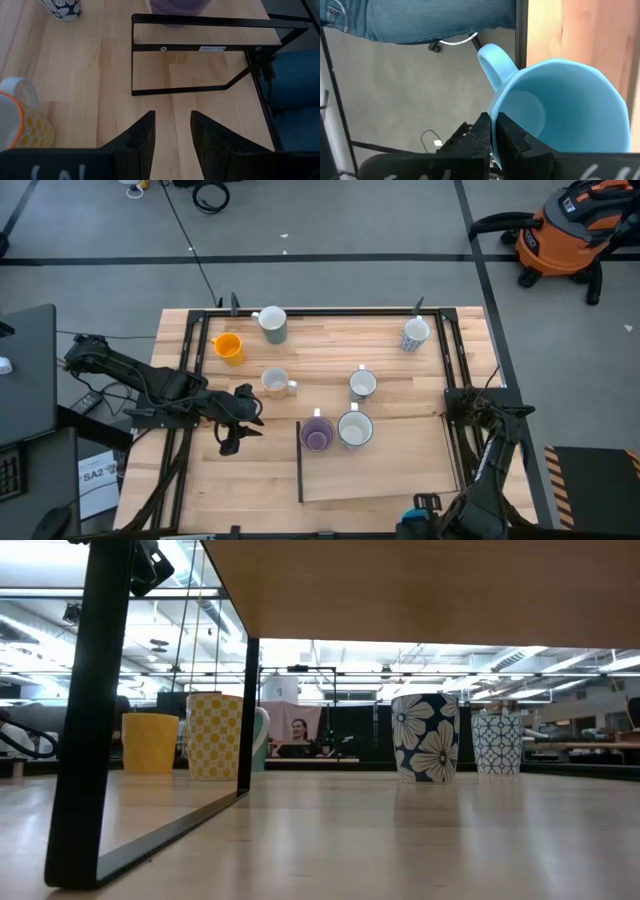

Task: Place coffee mugs
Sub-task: Put the light blue mug on the shelf

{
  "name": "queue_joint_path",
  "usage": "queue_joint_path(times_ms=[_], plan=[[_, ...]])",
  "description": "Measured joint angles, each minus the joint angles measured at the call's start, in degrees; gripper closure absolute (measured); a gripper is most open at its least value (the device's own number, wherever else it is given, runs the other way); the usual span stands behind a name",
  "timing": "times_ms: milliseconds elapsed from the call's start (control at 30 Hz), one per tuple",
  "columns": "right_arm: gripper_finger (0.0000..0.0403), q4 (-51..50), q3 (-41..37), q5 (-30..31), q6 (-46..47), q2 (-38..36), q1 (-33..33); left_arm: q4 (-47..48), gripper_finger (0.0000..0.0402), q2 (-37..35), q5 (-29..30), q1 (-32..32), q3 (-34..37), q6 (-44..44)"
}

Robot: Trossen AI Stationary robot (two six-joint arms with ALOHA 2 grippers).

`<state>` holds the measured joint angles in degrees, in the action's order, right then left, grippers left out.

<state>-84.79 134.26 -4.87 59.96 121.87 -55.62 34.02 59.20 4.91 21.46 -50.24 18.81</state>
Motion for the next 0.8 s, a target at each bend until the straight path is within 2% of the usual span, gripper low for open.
queue_joint_path(times_ms=[233, 467, 567, 800], plan=[[0.0385, -5.58, 0.00, 1.21, 0.97, -3.82, -0.07, -0.25, 0.0271, 0.00, 0.00, -0.01, 0.00, 0.00], [0.0384, -5.47, 0.00, 6.52, -0.02, -6.11, -0.28, -0.50, 0.0271, 0.00, 0.00, -0.01, 0.00, 0.00], [0.0385, -5.20, 0.00, 6.95, -0.05, -6.51, -0.19, -0.48, 0.0271, 0.00, 0.00, 0.00, 0.00, 0.00], [0.0385, -5.23, 0.00, 8.91, -6.11, -6.74, -0.11, -0.47, 0.0271, 0.00, 0.00, 0.01, 0.00, 0.00]])
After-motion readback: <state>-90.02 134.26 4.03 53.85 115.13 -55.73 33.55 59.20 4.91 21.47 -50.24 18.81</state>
